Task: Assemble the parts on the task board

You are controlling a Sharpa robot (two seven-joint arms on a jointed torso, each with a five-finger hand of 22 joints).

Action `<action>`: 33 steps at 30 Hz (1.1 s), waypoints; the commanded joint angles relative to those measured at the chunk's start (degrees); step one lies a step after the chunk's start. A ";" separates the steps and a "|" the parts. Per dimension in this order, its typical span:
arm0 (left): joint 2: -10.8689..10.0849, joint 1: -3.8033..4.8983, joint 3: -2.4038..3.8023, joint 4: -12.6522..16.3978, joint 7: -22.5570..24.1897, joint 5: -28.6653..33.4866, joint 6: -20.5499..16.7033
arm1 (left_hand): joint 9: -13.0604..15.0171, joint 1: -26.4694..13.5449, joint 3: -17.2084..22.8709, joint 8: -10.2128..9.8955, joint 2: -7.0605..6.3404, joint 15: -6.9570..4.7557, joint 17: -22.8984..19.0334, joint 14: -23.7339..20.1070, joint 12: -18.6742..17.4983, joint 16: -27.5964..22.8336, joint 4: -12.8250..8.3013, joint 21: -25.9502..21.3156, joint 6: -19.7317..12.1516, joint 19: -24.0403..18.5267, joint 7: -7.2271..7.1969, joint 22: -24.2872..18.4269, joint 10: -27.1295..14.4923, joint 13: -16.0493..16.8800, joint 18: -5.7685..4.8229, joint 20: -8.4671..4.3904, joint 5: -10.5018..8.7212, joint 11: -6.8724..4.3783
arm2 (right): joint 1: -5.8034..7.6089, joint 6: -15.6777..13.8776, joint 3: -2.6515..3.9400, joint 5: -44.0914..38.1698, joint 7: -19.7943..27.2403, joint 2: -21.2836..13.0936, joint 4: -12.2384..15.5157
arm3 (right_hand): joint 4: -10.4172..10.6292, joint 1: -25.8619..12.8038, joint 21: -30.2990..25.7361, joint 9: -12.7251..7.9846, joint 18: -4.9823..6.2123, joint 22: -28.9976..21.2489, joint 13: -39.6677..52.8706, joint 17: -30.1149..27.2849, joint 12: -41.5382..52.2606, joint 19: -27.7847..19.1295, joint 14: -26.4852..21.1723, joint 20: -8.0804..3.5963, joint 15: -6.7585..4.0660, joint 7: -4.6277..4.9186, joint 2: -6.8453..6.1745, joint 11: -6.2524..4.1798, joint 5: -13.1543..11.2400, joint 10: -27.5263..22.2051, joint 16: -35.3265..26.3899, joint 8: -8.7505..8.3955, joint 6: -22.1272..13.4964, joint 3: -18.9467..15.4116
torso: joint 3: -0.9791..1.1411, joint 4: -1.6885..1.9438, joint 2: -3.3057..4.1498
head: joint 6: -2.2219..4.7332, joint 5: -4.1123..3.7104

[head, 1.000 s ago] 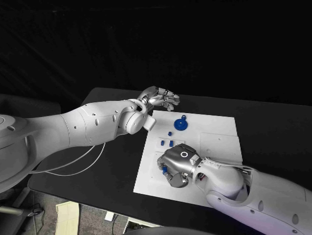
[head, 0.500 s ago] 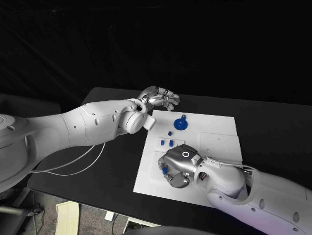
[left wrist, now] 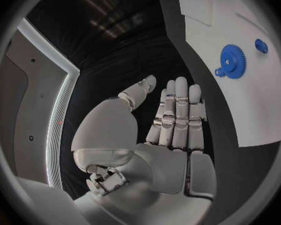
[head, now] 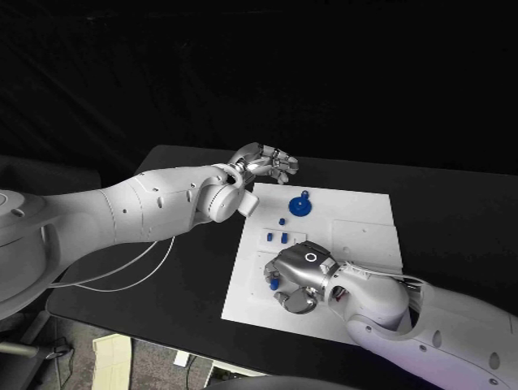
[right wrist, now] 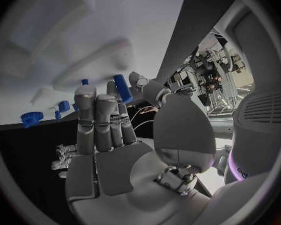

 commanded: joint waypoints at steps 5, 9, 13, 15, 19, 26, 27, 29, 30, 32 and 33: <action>-0.02 0.10 0.06 0.18 0.37 0.34 0.78 | -0.08 -0.17 -0.13 0.21 0.59 -0.10 0.11 0.40 0.02 -0.35 0.24 -0.35 -0.39 0.39 -0.13 0.09 -0.27 -0.08 0.61 -0.08 0.28 0.00 | -0.20 -3.16 -0.14 0.62 0.34 -0.47 0.55 | 0.17 0.36 -0.16 -0.33 5.82 0.82 -0.46 -0.13 -0.86 -0.30 -0.11 0.02 0.72 0.16 -0.70 0.27 -0.26 -0.86 0.26 -0.52 -0.75 -0.11 | 0.00 0.02 0.00 | 0.07 -0.05; -0.05 0.10 0.06 0.16 0.36 0.34 0.80 | -0.09 -0.17 -0.13 0.21 0.59 -0.10 0.13 0.40 0.02 -0.37 0.24 -0.37 -0.40 0.39 -0.13 0.10 -0.28 -0.09 0.61 -0.07 0.27 0.00 | -0.19 -6.86 -0.11 2.31 0.98 -1.13 1.14 | -0.04 0.29 -0.47 -1.06 5.82 0.73 -2.18 -0.26 -1.76 -0.52 -0.32 0.12 1.90 0.75 -1.33 1.48 -0.35 -4.46 0.23 -1.59 -2.65 -0.63 | -0.01 0.00 0.01 | 0.09 -0.08; -0.12 0.10 0.06 0.13 0.35 0.34 0.76 | -0.10 -0.17 -0.13 0.22 0.60 -0.10 0.15 0.40 0.02 -0.38 0.24 -0.38 -0.41 0.39 -0.12 0.10 -0.29 -0.09 0.61 -0.08 0.27 0.00 | -0.14 -8.77 0.13 3.91 1.57 -1.77 1.84 | -1.13 -0.45 -0.95 -1.58 5.82 0.61 -4.72 -0.47 -1.82 -0.93 -0.70 0.32 2.97 0.04 -1.58 2.53 -0.36 -9.41 0.16 -2.40 -4.60 -2.27 | 0.00 -0.02 -0.03 | 0.35 -0.18; -0.23 0.10 0.06 0.17 0.35 0.34 0.72 | -0.10 -0.17 -0.13 0.22 0.59 -0.10 0.16 0.40 0.02 -0.39 0.24 -0.39 -0.41 0.39 -0.12 0.11 -0.29 -0.09 0.61 -0.08 0.27 0.01 | -0.10 -9.35 0.41 4.42 2.03 -1.90 2.12 | -1.51 -0.77 -1.06 -1.76 5.82 0.57 -5.89 -0.51 -1.80 -0.90 -0.77 0.33 3.42 -0.33 -1.56 3.01 -0.47 -11.95 0.25 -2.77 -5.66 -2.99 | 0.01 -0.03 -0.02 | 0.42 -0.23; -0.26 0.10 0.06 0.14 0.35 0.34 0.67 | -0.11 -0.16 -0.13 0.22 0.59 -0.10 0.18 0.41 0.02 -0.40 0.23 -0.39 -0.42 0.39 -0.12 0.12 -0.29 -0.09 0.61 -0.08 0.27 0.01 | 0.06 -9.73 1.17 5.89 2.46 -2.35 2.58 | -1.50 -0.70 -1.08 -1.77 5.82 0.55 -7.13 -0.53 -1.75 -0.64 -0.69 0.36 3.56 -0.95 -1.58 3.18 -0.52 -14.04 0.52 -2.83 -6.39 -3.19 | 0.05 -0.07 -0.03 | 0.73 -0.33; -0.27 0.10 0.06 0.13 0.34 0.34 0.71 | -0.12 -0.15 -0.13 0.24 0.59 -0.10 0.21 0.41 0.01 -0.43 0.22 -0.41 -0.42 0.40 -0.12 0.13 -0.30 -0.09 0.61 -0.08 0.27 0.01 | 1.09 -8.33 3.45 11.95 4.04 -4.83 4.24 | -1.37 -1.58 -1.07 -1.66 5.82 0.64 -7.72 -0.57 -1.30 -0.55 -0.75 0.36 3.54 -0.59 -1.57 3.17 -0.49 -13.09 0.76 -2.58 -6.62 -4.30 | 0.09 -0.04 -0.02 | 1.39 -0.67; -0.28 0.10 0.06 0.13 0.34 0.34 0.71 | -0.12 -0.15 -0.13 0.24 0.59 -0.10 0.22 0.41 0.02 -0.43 0.22 -0.41 -0.42 0.40 -0.12 0.13 -0.30 -0.09 0.61 -0.08 0.27 0.01 | 1.46 -8.34 3.69 14.37 4.58 -5.34 4.39 | -1.32 -1.76 -1.07 -1.66 5.82 0.65 -7.79 -0.58 -1.24 -0.54 -0.75 0.36 3.55 -0.51 -1.57 3.18 -0.48 -12.88 0.80 -2.56 -6.68 -4.51 | 0.11 -0.06 -0.02 | 1.45 -0.72; -0.26 0.10 0.06 0.14 0.38 0.34 0.71 | -0.12 -0.15 -0.14 0.24 0.58 -0.10 0.23 0.42 0.02 -0.44 0.22 -0.42 -0.42 0.40 -0.12 0.14 -0.30 -0.10 0.61 -0.08 0.26 0.01 | 2.15 -8.14 3.93 17.00 5.35 -6.61 4.93 | -1.13 -2.35 -1.09 -1.65 5.82 0.68 -8.00 -0.62 -1.16 -0.55 -0.80 0.39 3.52 -0.27 -1.53 3.16 -0.45 -12.45 0.86 -2.48 -6.72 -5.16 | 0.11 -0.10 -0.03 | 1.63 -0.91; -0.29 0.10 0.06 0.17 0.38 0.34 0.71 | -0.12 -0.15 -0.14 0.24 0.58 -0.10 0.23 0.42 0.02 -0.44 0.22 -0.42 -0.42 0.41 -0.12 0.14 -0.30 -0.10 0.61 -0.08 0.26 0.01 | 2.42 -7.85 4.16 18.16 5.59 -7.19 5.17 | -1.09 -2.44 -1.10 -1.66 5.82 0.68 -8.06 -0.64 -1.13 -0.56 -0.82 0.37 3.52 -0.19 -1.52 3.16 -0.42 -12.29 0.87 -2.46 -6.74 -5.32 | 0.13 -0.13 -0.04 | 1.73 -1.01; -0.39 0.10 0.06 0.19 0.40 0.34 0.68 | -0.13 -0.15 -0.14 0.25 0.58 -0.10 0.24 0.42 0.02 -0.45 0.22 -0.43 -0.42 0.41 -0.12 0.14 -0.30 -0.10 0.61 -0.08 0.26 0.01 | 3.46 -6.77 4.65 23.74 5.73 -8.75 5.67 | -0.83 -2.66 -1.12 -1.67 5.82 0.71 -8.18 -0.69 -0.84 -0.55 -0.84 0.33 3.63 0.46 -1.38 3.27 -0.25 -11.34 0.94 -2.34 -6.66 -5.77 | 0.11 -0.13 -0.04 | 2.04 -1.26; -0.58 0.10 0.05 0.17 0.41 0.34 0.61 | -0.13 -0.15 -0.14 0.25 0.59 -0.10 0.25 0.42 0.02 -0.45 0.22 -0.43 -0.42 0.41 -0.12 0.15 -0.30 -0.10 0.61 -0.08 0.26 0.01 | 4.54 -5.37 4.87 28.57 5.21 -10.32 6.15 | -0.53 -2.84 -1.17 -1.68 5.82 0.72 -8.18 -0.76 -0.42 -0.59 -0.86 0.34 3.53 0.67 -1.34 3.17 -0.17 -10.19 0.98 -2.20 -6.51 -6.06 | 0.13 -0.11 -0.04 | 2.28 -1.53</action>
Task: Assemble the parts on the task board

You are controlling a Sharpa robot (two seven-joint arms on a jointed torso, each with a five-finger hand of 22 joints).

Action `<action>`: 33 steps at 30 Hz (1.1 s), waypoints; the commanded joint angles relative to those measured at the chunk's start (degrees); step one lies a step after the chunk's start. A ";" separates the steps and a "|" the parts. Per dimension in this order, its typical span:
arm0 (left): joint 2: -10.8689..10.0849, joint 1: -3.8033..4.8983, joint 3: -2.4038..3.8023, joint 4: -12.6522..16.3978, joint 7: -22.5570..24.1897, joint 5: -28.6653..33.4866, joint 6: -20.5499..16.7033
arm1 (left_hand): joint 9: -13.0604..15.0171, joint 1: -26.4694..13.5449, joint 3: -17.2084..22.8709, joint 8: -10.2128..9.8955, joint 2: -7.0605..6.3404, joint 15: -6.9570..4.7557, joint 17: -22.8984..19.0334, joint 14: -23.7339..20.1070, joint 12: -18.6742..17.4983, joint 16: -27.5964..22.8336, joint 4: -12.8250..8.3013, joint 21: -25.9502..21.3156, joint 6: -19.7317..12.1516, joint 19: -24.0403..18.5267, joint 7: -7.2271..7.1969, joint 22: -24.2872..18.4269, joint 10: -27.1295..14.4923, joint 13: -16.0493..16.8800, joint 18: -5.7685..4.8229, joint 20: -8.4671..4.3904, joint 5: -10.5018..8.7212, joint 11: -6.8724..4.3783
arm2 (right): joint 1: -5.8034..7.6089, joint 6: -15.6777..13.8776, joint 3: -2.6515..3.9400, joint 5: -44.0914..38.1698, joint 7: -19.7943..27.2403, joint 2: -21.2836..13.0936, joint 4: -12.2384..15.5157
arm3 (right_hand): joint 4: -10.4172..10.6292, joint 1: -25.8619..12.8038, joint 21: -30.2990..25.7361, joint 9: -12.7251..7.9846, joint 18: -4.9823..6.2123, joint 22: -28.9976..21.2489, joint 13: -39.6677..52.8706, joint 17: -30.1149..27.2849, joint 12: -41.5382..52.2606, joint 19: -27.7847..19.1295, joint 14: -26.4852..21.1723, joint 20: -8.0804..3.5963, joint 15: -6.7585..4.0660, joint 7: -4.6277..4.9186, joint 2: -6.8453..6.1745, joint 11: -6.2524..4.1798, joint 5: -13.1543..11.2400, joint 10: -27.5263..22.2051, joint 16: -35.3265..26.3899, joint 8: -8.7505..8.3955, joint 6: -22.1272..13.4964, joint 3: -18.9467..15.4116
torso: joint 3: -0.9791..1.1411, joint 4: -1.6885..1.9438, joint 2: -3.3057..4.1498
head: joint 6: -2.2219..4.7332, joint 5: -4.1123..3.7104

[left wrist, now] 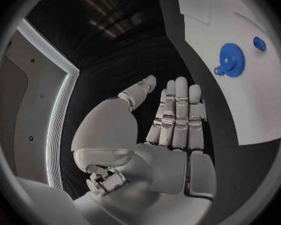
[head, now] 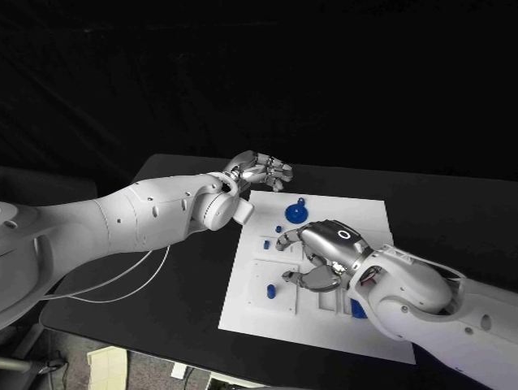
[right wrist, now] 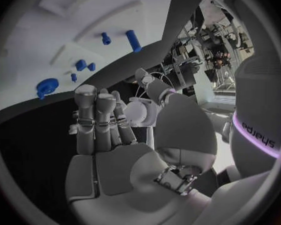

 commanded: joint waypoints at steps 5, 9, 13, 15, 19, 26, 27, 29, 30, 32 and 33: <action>-0.70 0.11 0.04 0.06 0.34 0.33 0.38 | -0.09 -0.15 -0.15 0.27 0.56 -0.10 0.12 0.44 0.03 -0.25 0.21 -0.22 -0.41 0.42 -0.13 0.07 -0.28 -0.05 0.72 -0.08 0.25 0.00 | 3.68 5.08 1.09 17.26 -0.01 -5.83 1.38 | 1.92 -0.57 -0.91 0.32 5.85 0.80 1.24 -0.59 3.06 -0.90 -0.98 0.19 -1.66 1.63 1.24 -2.02 2.08 7.43 -0.25 1.74 2.34 -0.18 | 0.10 -0.08 -0.09 | 1.45 -1.68; -0.90 0.10 0.04 0.05 0.47 0.33 0.28 | -0.09 -0.15 -0.15 0.29 0.54 -0.10 0.14 0.45 0.04 -0.26 0.21 -0.23 -0.40 0.42 -0.13 0.09 -0.27 -0.05 0.72 -0.08 0.25 0.00 | 5.48 6.21 1.09 20.32 -1.17 -8.73 1.15 | 3.46 -0.13 -0.94 1.36 5.85 0.93 3.79 -0.79 5.84 -1.09 -0.99 0.23 -3.34 0.19 1.89 -3.79 0.27 12.56 -0.44 3.49 5.10 0.95 | 0.10 -0.04 -0.04 | 2.14 -2.59; -1.07 0.08 0.03 0.31 0.54 0.33 0.23 | -0.09 -0.15 -0.15 0.31 0.54 -0.10 0.17 0.46 0.04 -0.27 0.22 -0.24 -0.38 0.44 -0.14 0.10 -0.26 -0.05 0.72 -0.08 0.25 0.00 | 6.50 7.17 1.08 24.82 -2.85 -10.73 0.30 | 4.50 0.36 -0.72 2.54 5.85 1.01 9.67 -0.81 10.27 -0.75 -0.59 -0.01 -5.24 -0.93 1.63 -5.82 0.04 17.06 -0.43 4.45 6.29 1.65 | 0.08 -0.07 -0.11 | 2.67 -3.83; -1.24 0.08 0.03 0.51 0.55 0.33 0.23 | -0.10 -0.17 -0.16 0.32 0.54 -0.10 0.18 0.47 0.05 -0.28 0.23 -0.24 -0.37 0.44 -0.14 0.11 -0.25 -0.05 0.71 -0.08 0.25 -0.01 | 6.61 8.61 1.07 26.23 -4.27 -11.46 0.31 | 5.08 0.42 -0.85 3.96 5.85 0.72 21.82 -0.84 16.69 0.04 -0.13 -0.51 -6.16 -1.85 1.59 -6.65 0.06 15.49 -0.62 4.84 6.60 1.86 | 0.08 -0.08 -0.13 | 2.83 -4.51; -1.82 0.07 0.01 1.11 0.55 0.33 0.12 | -0.10 -0.20 -0.17 0.33 0.55 -0.11 0.22 0.49 0.05 -0.29 0.26 -0.25 -0.36 0.46 -0.14 0.12 -0.24 -0.04 0.71 -0.08 0.24 -0.01 | 6.63 15.68 1.03 27.32 -9.44 -12.91 0.14 | 6.40 -0.41 0.78 5.45 5.85 1.37 45.00 1.80 34.98 1.50 1.08 -1.16 -7.59 -2.64 1.65 -7.85 0.31 12.52 2.61 4.12 6.27 2.57 | 0.14 -0.18 -0.26 | 3.12 -7.29; -3.03 -0.01 -0.03 2.48 0.47 0.37 0.03 | -0.11 -0.28 -0.21 0.37 0.52 -0.11 0.29 0.53 0.07 -0.32 0.31 -0.26 -0.34 0.50 -0.15 0.16 -0.21 -0.04 0.71 -0.08 0.23 -0.02 | 6.65 24.97 0.04 27.82 -16.36 -16.54 1.12 | 11.37 -5.25 4.96 7.19 5.85 1.48 57.66 7.27 49.99 1.94 0.34 -2.15 -7.54 -2.87 2.29 -8.12 -0.24 10.11 7.56 3.75 6.38 4.01 | 0.21 -0.26 -0.32 | 3.39 -10.85; -3.19 -0.03 -0.05 2.64 0.45 0.37 0.03 | -0.12 -0.29 -0.22 0.38 0.52 -0.12 0.30 0.54 0.07 -0.32 0.32 -0.26 -0.33 0.51 -0.15 0.16 -0.21 -0.04 0.71 -0.08 0.24 -0.02 | 6.65 25.63 -0.23 28.57 -17.13 -17.02 1.35 | 11.95 -5.84 5.34 7.37 5.85 1.48 58.18 7.61 50.64 1.93 0.27 -2.29 -7.56 -2.84 2.40 -8.17 -0.25 10.00 7.82 3.75 6.38 4.12 | 0.19 -0.24 -0.28 | 3.38 -11.25; -3.35 -0.06 -0.06 2.79 0.45 0.40 0.03 | -0.12 -0.31 -0.23 0.38 0.51 -0.12 0.31 0.55 0.08 -0.32 0.33 -0.27 -0.33 0.52 -0.16 0.17 -0.20 -0.04 0.71 -0.08 0.23 -0.02 | 6.65 26.69 -0.64 29.42 -17.71 -17.68 1.73 | 12.56 -6.53 6.34 7.84 5.85 1.46 59.44 8.41 52.28 1.83 0.11 -2.72 -7.61 -2.95 2.57 -8.18 -0.21 9.88 8.39 3.70 6.31 4.34 | 0.21 -0.28 -0.28 | 3.36 -11.75; -3.48 -0.10 -0.07 2.95 0.44 0.49 0.05 | -0.12 -0.31 -0.23 0.39 0.50 -0.12 0.32 0.55 0.08 -0.33 0.34 -0.27 -0.33 0.52 -0.16 0.18 -0.20 -0.04 0.71 -0.08 0.23 -0.02 | 6.65 27.10 -0.99 30.29 -18.24 -18.13 2.10 | 12.90 -6.92 6.52 7.97 5.85 1.44 59.64 8.55 52.52 1.78 0.07 -2.75 -7.60 -2.89 2.72 -8.21 -0.26 9.76 8.44 3.75 6.40 4.32 | 0.20 -0.26 -0.26 | 3.29 -11.93; -3.69 -0.18 -0.08 3.23 0.42 0.61 0.06 | -0.12 -0.32 -0.24 0.39 0.50 -0.12 0.33 0.56 0.08 -0.33 0.35 -0.27 -0.33 0.53 -0.16 0.18 -0.20 -0.04 0.71 -0.09 0.23 -0.02 | 6.66 27.86 -1.53 31.27 -18.87 -18.60 2.62 | 13.25 -7.40 6.80 8.15 5.85 1.42 60.01 8.76 52.94 1.70 0.04 -2.83 -7.60 -2.90 2.88 -8.22 -0.24 9.62 8.55 3.76 6.46 4.29 | 0.18 -0.27 -0.28 | 3.14 -12.18; -3.78 -0.22 -0.08 3.37 0.42 0.61 0.09 | -0.12 -0.33 -0.24 0.39 0.50 -0.12 0.34 0.56 0.08 -0.34 0.35 -0.27 -0.33 0.53 -0.16 0.19 -0.20 -0.04 0.71 -0.09 0.23 -0.03 | 6.66 28.11 -1.86 31.47 -19.13 -18.85 2.94 | 13.45 -7.66 7.04 8.26 5.85 1.42 60.25 8.93 53.24 1.69 0.05 -2.91 -7.61 -2.90 2.94 -8.23 -0.26 9.56 8.67 3.74 6.45 4.26 | 0.17 -0.28 -0.29 | 3.02 -12.38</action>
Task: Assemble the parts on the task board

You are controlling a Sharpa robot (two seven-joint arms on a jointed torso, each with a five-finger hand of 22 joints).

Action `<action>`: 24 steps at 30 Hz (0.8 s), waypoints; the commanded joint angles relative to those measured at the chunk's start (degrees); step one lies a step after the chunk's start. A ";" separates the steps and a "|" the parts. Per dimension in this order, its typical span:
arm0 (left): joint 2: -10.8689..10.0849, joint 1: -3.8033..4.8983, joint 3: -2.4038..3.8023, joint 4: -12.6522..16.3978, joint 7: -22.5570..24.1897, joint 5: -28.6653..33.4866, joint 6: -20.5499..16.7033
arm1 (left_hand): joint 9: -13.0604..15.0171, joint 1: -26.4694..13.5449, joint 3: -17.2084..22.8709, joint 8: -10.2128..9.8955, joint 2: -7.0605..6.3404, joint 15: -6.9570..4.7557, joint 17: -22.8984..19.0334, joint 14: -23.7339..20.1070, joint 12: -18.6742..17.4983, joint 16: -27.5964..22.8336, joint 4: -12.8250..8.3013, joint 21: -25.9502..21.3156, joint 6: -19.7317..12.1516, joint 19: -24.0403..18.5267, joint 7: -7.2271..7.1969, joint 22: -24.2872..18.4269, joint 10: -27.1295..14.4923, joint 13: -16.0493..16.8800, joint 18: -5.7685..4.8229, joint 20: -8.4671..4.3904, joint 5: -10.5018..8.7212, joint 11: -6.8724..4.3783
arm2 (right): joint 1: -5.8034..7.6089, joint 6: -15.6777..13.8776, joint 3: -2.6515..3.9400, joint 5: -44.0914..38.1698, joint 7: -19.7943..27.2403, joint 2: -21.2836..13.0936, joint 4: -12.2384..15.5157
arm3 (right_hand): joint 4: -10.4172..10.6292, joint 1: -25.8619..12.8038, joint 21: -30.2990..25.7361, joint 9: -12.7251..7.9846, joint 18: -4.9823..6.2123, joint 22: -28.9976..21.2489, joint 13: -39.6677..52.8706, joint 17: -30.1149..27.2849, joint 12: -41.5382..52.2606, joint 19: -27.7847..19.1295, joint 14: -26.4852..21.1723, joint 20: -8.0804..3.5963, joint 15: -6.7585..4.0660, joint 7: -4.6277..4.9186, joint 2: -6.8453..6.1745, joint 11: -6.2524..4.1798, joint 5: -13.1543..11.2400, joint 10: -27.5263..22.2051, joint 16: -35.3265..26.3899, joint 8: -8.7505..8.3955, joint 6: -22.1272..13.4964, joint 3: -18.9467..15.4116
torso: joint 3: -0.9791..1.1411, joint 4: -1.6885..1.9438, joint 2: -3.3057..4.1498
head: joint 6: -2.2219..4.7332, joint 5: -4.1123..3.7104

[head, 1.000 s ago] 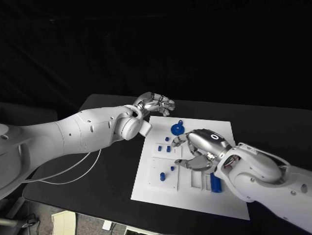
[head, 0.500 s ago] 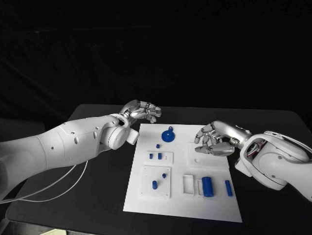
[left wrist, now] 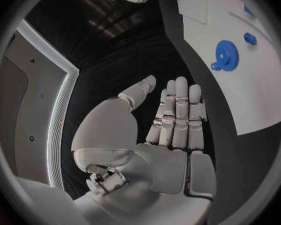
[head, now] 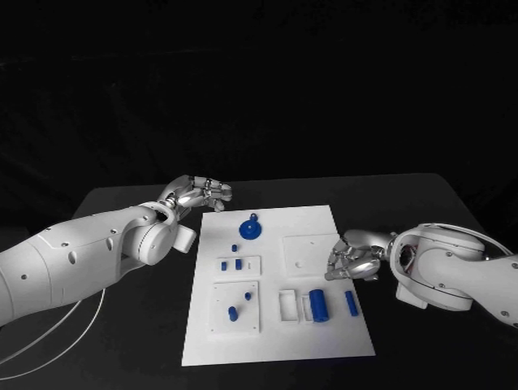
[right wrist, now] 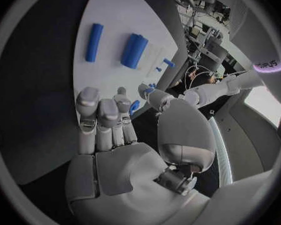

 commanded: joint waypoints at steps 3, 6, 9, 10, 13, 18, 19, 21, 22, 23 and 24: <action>-0.55 -0.22 0.02 1.10 0.41 0.61 0.18 | -0.09 -0.14 -0.09 0.40 0.30 0.11 0.08 0.40 0.08 -0.35 0.21 -0.27 -0.32 0.37 -0.16 0.10 -0.19 -0.05 1.12 0.08 0.23 -0.03 | 0.00 5.57 -1.92 3.08 -4.37 -0.95 1.96 | 0.76 -1.30 1.32 0.69 5.22 1.46 0.94 0.84 1.26 0.20 -0.62 -0.83 -0.47 -0.24 0.64 -0.16 -0.24 -0.56 0.80 0.24 1.26 0.07 | -0.08 -0.05 0.00 | -0.66 -1.39; -0.68 -0.26 -0.01 1.17 0.10 0.61 0.41 | -0.09 -0.17 -0.11 0.41 0.30 0.11 0.10 0.41 0.08 -0.36 0.23 -0.28 -0.32 0.38 -0.16 0.11 -0.19 -0.05 1.12 0.08 0.23 -0.03 | 0.01 5.76 -2.97 1.91 -4.04 -1.00 2.54 | 1.06 -1.85 2.00 0.90 5.22 1.45 1.21 1.34 1.68 0.16 -0.67 -0.94 -0.64 -0.41 0.72 -0.34 -0.24 -0.50 1.14 0.24 1.56 0.42 | -0.15 -0.03 -0.02 | -0.74 -1.78; -0.64 -0.26 -0.18 1.07 0.05 0.56 0.49 | -0.10 -0.15 -0.10 0.41 0.27 0.10 0.13 0.41 0.07 -0.37 0.21 -0.28 -0.33 0.39 -0.17 0.13 -0.20 -0.06 1.13 0.07 0.22 -0.03 | 0.00 6.62 -3.33 1.24 -4.60 -0.70 2.53 | 1.74 -2.88 2.63 0.96 5.22 1.40 1.45 1.79 2.11 0.11 -0.74 -1.06 -0.62 -0.37 0.76 -0.29 -0.25 -0.39 1.38 -0.09 1.36 0.52 | -0.23 0.01 -0.08 | -0.87 -2.10; -0.62 -0.26 -0.18 1.14 0.09 0.56 0.55 | -0.11 -0.15 -0.11 0.42 0.26 0.10 0.14 0.41 0.07 -0.38 0.20 -0.29 -0.33 0.39 -0.17 0.13 -0.21 -0.06 1.13 0.07 0.22 -0.03 | 0.00 6.50 -3.53 1.24 -4.80 -0.58 2.50 | 2.11 -3.40 2.86 0.99 5.22 1.40 1.59 1.93 2.35 0.13 -0.75 -1.10 -0.59 -0.34 0.83 -0.27 -0.24 -0.27 1.46 -0.19 1.30 0.42 | -0.25 0.02 -0.11 | -0.96 -2.11; -0.67 -0.29 -0.18 1.38 0.13 0.56 0.54 | -0.11 -0.15 -0.11 0.42 0.26 0.10 0.15 0.41 0.07 -0.39 0.21 -0.29 -0.34 0.40 -0.17 0.14 -0.22 -0.06 1.13 0.07 0.21 -0.03 | 0.00 5.68 -4.11 1.27 -6.96 0.06 2.27 | 2.50 -4.18 3.37 0.99 5.22 1.38 1.91 2.27 2.94 0.11 -0.74 -1.25 -0.50 -0.22 0.78 -0.16 -0.24 0.02 1.65 -0.59 0.84 0.18 | -0.29 0.11 -0.01 | -1.12 -2.40; -0.83 -0.36 -0.18 1.65 0.13 0.56 0.56 | -0.13 -0.20 -0.13 0.42 0.27 0.10 0.19 0.42 0.06 -0.42 0.24 -0.30 -0.35 0.41 -0.16 0.17 -0.23 -0.07 1.13 0.07 0.19 -0.02 | -0.01 3.49 -4.67 4.38 -10.01 0.98 2.46 | 3.34 -6.00 3.99 1.06 5.22 1.33 2.43 2.71 3.89 -0.06 -0.78 -1.39 -0.28 0.00 0.31 0.06 -0.24 0.45 1.83 -1.06 0.35 -1.02 | -0.38 0.15 0.07 | -1.32 -2.56; -0.83 -0.36 -0.18 1.64 0.13 0.56 0.58 | -0.13 -0.20 -0.13 0.43 0.27 0.10 0.20 0.42 0.06 -0.42 0.25 -0.30 -0.36 0.42 -0.16 0.17 -0.23 -0.07 1.13 0.07 0.18 -0.02 | -0.01 3.23 -4.71 4.62 -10.47 1.19 2.47 | 3.67 -6.53 4.11 1.05 5.22 1.30 2.48 2.81 4.00 -0.13 -0.80 -1.43 -0.23 0.06 0.25 0.11 -0.24 0.46 1.85 -1.24 0.16 -1.29 | -0.33 0.15 0.09 | -1.37 -2.56; -0.88 -0.37 -0.18 1.67 0.13 0.56 0.57 | -0.13 -0.22 -0.13 0.43 0.28 0.10 0.21 0.42 0.06 -0.43 0.26 -0.31 -0.36 0.42 -0.16 0.18 -0.23 -0.07 1.13 0.07 0.18 -0.01 | -0.02 3.12 -4.82 5.04 -11.39 1.75 2.31 | 4.05 -7.23 4.26 1.02 5.22 1.29 2.54 2.92 4.12 -0.22 -0.81 -1.46 -0.16 0.13 -0.01 0.18 -0.24 0.47 1.86 -1.42 0.00 -1.73 | -0.28 0.12 0.09 | -1.56 -2.35; -0.89 -0.37 -0.18 1.68 0.14 0.57 0.58 | -0.14 -0.22 -0.14 0.43 0.28 0.10 0.21 0.42 0.06 -0.44 0.26 -0.31 -0.36 0.42 -0.16 0.18 -0.24 -0.07 1.13 0.07 0.18 -0.01 | -0.02 3.52 -4.88 5.45 -11.91 2.01 2.14 | 4.20 -7.51 4.33 1.02 5.22 1.28 2.60 2.97 4.23 -0.26 -0.81 -1.49 -0.14 0.15 -0.16 0.20 -0.24 0.50 1.86 -1.47 -0.01 -1.94 | -0.30 0.11 0.09 | -1.58 -2.33; -0.87 -0.37 -0.18 1.69 0.15 0.57 0.58 | -0.14 -0.23 -0.14 0.43 0.29 0.10 0.22 0.42 0.05 -0.44 0.27 -0.31 -0.37 0.43 -0.16 0.19 -0.24 -0.07 1.13 0.06 0.18 -0.01 | -0.03 3.58 -4.97 5.81 -12.23 2.29 1.99 | 4.29 -7.66 4.37 1.02 5.22 1.27 2.63 3.01 4.29 -0.28 -0.81 -1.51 -0.13 0.16 -0.20 0.21 -0.24 0.51 1.87 -1.51 -0.01 -2.04 | -0.31 0.09 0.07 | -1.64 -2.32; -0.85 -0.37 -0.18 1.73 0.15 0.57 0.64 | -0.14 -0.24 -0.14 0.43 0.29 0.10 0.23 0.42 0.05 -0.45 0.28 -0.31 -0.37 0.43 -0.16 0.19 -0.24 -0.07 1.12 0.06 0.18 -0.01 | -0.07 3.69 -5.10 5.98 -12.54 2.57 1.85 | 4.51 -7.97 4.44 1.02 5.22 1.26 2.61 3.06 4.27 -0.32 -0.82 -1.53 -0.12 0.17 -0.26 0.23 -0.24 0.45 1.87 -1.57 -0.04 -2.22 | -0.28 0.07 0.07 | -1.65 -2.31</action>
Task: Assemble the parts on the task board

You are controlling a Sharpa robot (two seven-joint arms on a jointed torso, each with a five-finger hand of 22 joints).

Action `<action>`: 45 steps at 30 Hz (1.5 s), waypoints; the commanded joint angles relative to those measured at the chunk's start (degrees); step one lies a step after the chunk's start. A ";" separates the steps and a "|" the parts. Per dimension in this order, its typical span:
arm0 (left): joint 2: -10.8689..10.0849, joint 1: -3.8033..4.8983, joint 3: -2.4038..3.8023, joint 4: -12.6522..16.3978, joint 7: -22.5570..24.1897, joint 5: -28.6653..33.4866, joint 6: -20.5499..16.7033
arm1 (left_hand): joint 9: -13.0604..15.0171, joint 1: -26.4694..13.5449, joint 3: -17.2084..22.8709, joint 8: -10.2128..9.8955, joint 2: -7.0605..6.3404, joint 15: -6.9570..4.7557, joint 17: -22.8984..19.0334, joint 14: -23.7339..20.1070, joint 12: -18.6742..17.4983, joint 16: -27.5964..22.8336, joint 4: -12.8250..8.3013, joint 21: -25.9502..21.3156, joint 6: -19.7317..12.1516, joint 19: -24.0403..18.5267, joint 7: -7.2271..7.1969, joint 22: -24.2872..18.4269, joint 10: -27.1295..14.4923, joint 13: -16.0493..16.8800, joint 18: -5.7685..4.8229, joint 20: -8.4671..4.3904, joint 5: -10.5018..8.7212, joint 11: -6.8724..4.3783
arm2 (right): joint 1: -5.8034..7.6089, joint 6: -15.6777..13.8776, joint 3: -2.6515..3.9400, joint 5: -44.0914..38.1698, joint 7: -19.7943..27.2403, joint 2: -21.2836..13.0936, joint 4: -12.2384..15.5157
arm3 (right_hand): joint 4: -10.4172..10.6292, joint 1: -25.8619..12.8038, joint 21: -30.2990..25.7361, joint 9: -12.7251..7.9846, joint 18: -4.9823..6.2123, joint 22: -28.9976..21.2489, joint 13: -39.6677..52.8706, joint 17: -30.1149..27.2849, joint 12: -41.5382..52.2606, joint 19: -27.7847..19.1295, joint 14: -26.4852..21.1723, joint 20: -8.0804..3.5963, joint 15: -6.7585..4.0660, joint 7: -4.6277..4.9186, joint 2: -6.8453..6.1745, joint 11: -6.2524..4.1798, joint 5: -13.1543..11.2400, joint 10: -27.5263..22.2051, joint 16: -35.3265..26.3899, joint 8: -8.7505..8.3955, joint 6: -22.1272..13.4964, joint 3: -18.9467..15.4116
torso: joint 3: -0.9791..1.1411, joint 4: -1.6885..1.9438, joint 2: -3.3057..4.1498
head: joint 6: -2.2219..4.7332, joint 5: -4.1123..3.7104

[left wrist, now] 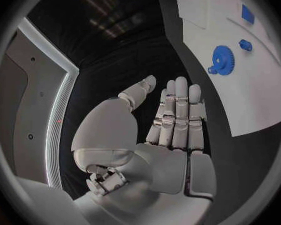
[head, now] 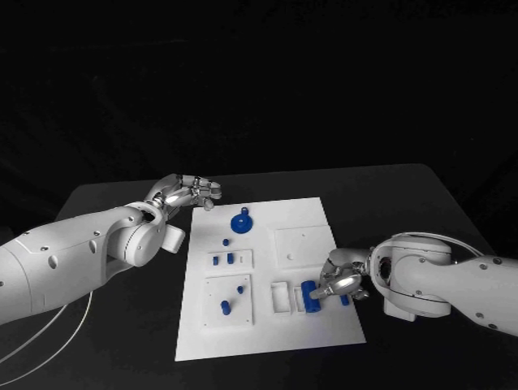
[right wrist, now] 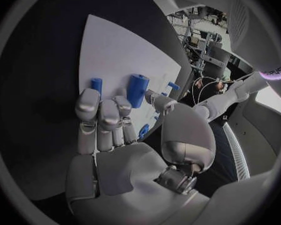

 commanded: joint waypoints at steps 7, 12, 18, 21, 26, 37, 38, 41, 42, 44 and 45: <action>-0.02 0.03 0.04 0.32 0.33 0.40 0.58 | -0.12 -0.32 -0.14 0.23 0.40 0.10 0.14 0.44 0.04 -0.27 0.37 -0.34 -0.39 0.42 -0.15 0.12 -0.26 -0.08 0.61 0.10 0.20 0.00 | -0.92 -0.48 -0.44 2.56 -4.27 1.83 -0.99 | 1.54 -2.63 0.71 0.00 5.56 1.21 0.01 0.35 0.21 -0.32 -0.27 -0.70 0.10 0.06 -0.20 0.16 -0.24 0.08 0.14 -0.73 -0.43 -1.48 | 0.07 -0.05 0.02 | -0.54 -0.04; -0.11 0.03 0.04 0.31 0.32 0.40 0.59 | -0.13 -0.35 -0.15 0.23 0.40 0.10 0.17 0.44 0.04 -0.30 0.40 -0.35 -0.41 0.42 -0.15 0.14 -0.27 -0.09 0.61 0.10 0.21 0.00 | -1.01 -0.45 -0.47 2.10 -4.71 2.36 -1.03 | 1.85 -3.11 0.86 0.06 5.56 1.19 0.03 0.46 0.27 -0.44 -0.28 -0.80 0.08 0.05 -0.23 0.15 -0.23 0.01 0.11 -0.81 -0.40 -2.13 | 0.18 -0.08 -0.03 | -0.74 0.10; -0.03 0.02 0.04 0.27 0.35 0.40 0.67 | -0.15 -0.38 -0.15 0.23 0.41 0.10 0.20 0.45 0.03 -0.32 0.42 -0.37 -0.42 0.42 -0.15 0.15 -0.28 -0.09 0.61 0.09 0.22 0.01 | -1.36 -0.54 -0.54 0.03 -5.10 3.30 -1.38 | 1.43 -2.58 1.04 0.12 5.56 1.18 0.12 0.60 0.48 -0.55 -0.26 -0.97 0.05 0.02 0.20 0.11 -0.23 0.08 0.10 -0.91 -0.37 -2.44 | 0.23 -0.16 -0.01 | -0.95 0.11; -0.12 0.02 0.04 0.31 0.33 0.40 0.64 | -0.15 -0.37 -0.15 0.24 0.42 0.10 0.22 0.45 0.03 -0.34 0.42 -0.38 -0.42 0.42 -0.15 0.16 -0.28 -0.09 0.62 0.09 0.22 0.00 | -1.54 -0.29 -0.63 -0.54 -5.20 3.70 -1.47 | 0.97 -1.97 1.17 0.17 5.56 1.17 0.09 0.69 0.50 -0.64 -0.25 -1.05 0.04 0.00 0.75 0.10 -0.23 0.04 0.07 -0.96 -0.30 -2.47 | 0.20 -0.05 0.00 | -1.10 -0.05; -0.19 0.02 0.04 0.26 0.32 0.41 0.65 | -0.16 -0.37 -0.15 0.25 0.43 0.10 0.24 0.45 0.03 -0.35 0.42 -0.39 -0.42 0.42 -0.15 0.17 -0.29 -0.09 0.62 0.09 0.23 0.00 | -1.72 0.07 -0.70 1.07 -5.24 4.14 -1.58 | -0.47 -0.74 1.44 0.25 5.56 1.16 0.09 0.85 0.63 -0.83 -0.23 -1.09 0.04 -0.01 1.58 0.09 -0.23 0.05 0.00 -1.07 -0.16 -2.65 | 0.20 -0.13 0.00 | -1.27 -0.20; -0.18 0.02 0.05 0.20 0.31 0.41 0.65 | -0.17 -0.36 -0.14 0.26 0.44 0.09 0.28 0.45 0.03 -0.39 0.42 -0.41 -0.43 0.43 -0.15 0.20 -0.29 -0.10 0.62 0.08 0.24 0.00 | -1.72 -0.97 -0.72 -0.10 -5.42 4.06 -1.65 | -2.84 1.04 1.77 0.38 5.56 1.14 -0.13 1.04 0.52 -1.10 -0.15 -0.92 0.02 -0.08 2.84 0.04 -0.24 -0.02 -0.15 -1.11 0.38 -1.96 | 0.10 -0.06 -0.02 | -1.50 -0.28; -0.22 0.02 0.05 0.22 0.32 0.41 0.64 | -0.17 -0.36 -0.14 0.26 0.44 0.09 0.28 0.45 0.03 -0.39 0.42 -0.41 -0.43 0.43 -0.15 0.20 -0.29 -0.10 0.62 0.08 0.24 0.00 | -1.72 -1.10 -0.72 0.04 -5.32 4.04 -1.57 | -2.88 1.06 1.78 0.38 5.56 1.14 -0.14 1.05 0.51 -1.11 -0.15 -0.91 0.02 -0.08 2.86 0.04 -0.24 -0.03 -0.15 -1.11 0.39 -1.94 | 0.08 -0.07 -0.03 | -1.49 -0.25; -0.24 0.03 0.05 0.16 0.32 0.41 0.62 | -0.17 -0.37 -0.14 0.26 0.44 0.09 0.29 0.45 0.03 -0.39 0.42 -0.41 -0.43 0.43 -0.15 0.20 -0.29 -0.10 0.62 0.08 0.24 0.01 | -1.72 -1.00 -0.71 4.06 -5.04 3.65 -1.33 | -4.02 2.51 1.84 0.52 5.55 1.13 -0.32 1.08 0.37 -1.25 -0.13 -0.83 -0.09 -0.26 4.44 -0.12 -0.24 -0.01 -0.23 -0.82 1.15 -0.29 | 0.10 -0.08 -0.03 | -1.49 -0.13; -0.24 0.03 0.05 0.16 0.32 0.41 0.60 | -0.17 -0.37 -0.14 0.26 0.44 0.09 0.29 0.45 0.03 -0.39 0.42 -0.41 -0.43 0.43 -0.15 0.20 -0.29 -0.10 0.62 0.08 0.24 0.01 | -1.72 -1.10 -0.70 4.97 -4.94 3.47 -1.12 | -4.02 2.51 1.84 0.52 5.55 1.13 -0.32 1.08 0.37 -1.25 -0.13 -0.83 -0.09 -0.26 4.44 -0.12 -0.24 -0.01 -0.23 -0.82 1.15 -0.29 | 0.13 -0.09 -0.03 | -1.47 -0.08; -0.30 0.03 0.05 0.15 0.33 0.41 0.60 | -0.17 -0.37 -0.14 0.26 0.45 0.09 0.29 0.45 0.03 -0.39 0.42 -0.41 -0.43 0.43 -0.15 0.20 -0.29 -0.10 0.62 0.08 0.24 0.01 | -1.62 -1.23 -0.67 5.30 -4.68 3.11 -0.56 | -4.09 2.39 1.89 0.52 5.56 1.13 -0.36 1.09 0.36 -1.26 -0.12 -0.74 -0.10 -0.28 4.47 -0.13 -0.24 0.01 -0.25 -0.82 1.24 -0.17 | 0.14 -0.09 -0.03 | -1.43 0.00; -0.27 0.03 0.05 0.07 0.32 0.41 0.62 | -0.18 -0.38 -0.14 0.27 0.45 0.09 0.30 0.46 0.03 -0.40 0.43 -0.42 -0.43 0.43 -0.15 0.21 -0.29 -0.10 0.62 0.08 0.24 0.01 | -1.30 -1.44 -0.65 5.97 -4.62 2.96 -0.27 | -3.26 1.16 1.94 0.61 5.35 1.13 -0.50 1.11 0.21 -1.30 -0.10 -0.49 -0.08 -0.34 5.45 -0.16 -0.18 0.00 -0.27 -0.58 1.84 -0.25 | 0.16 -0.09 -0.03 | -1.41 0.06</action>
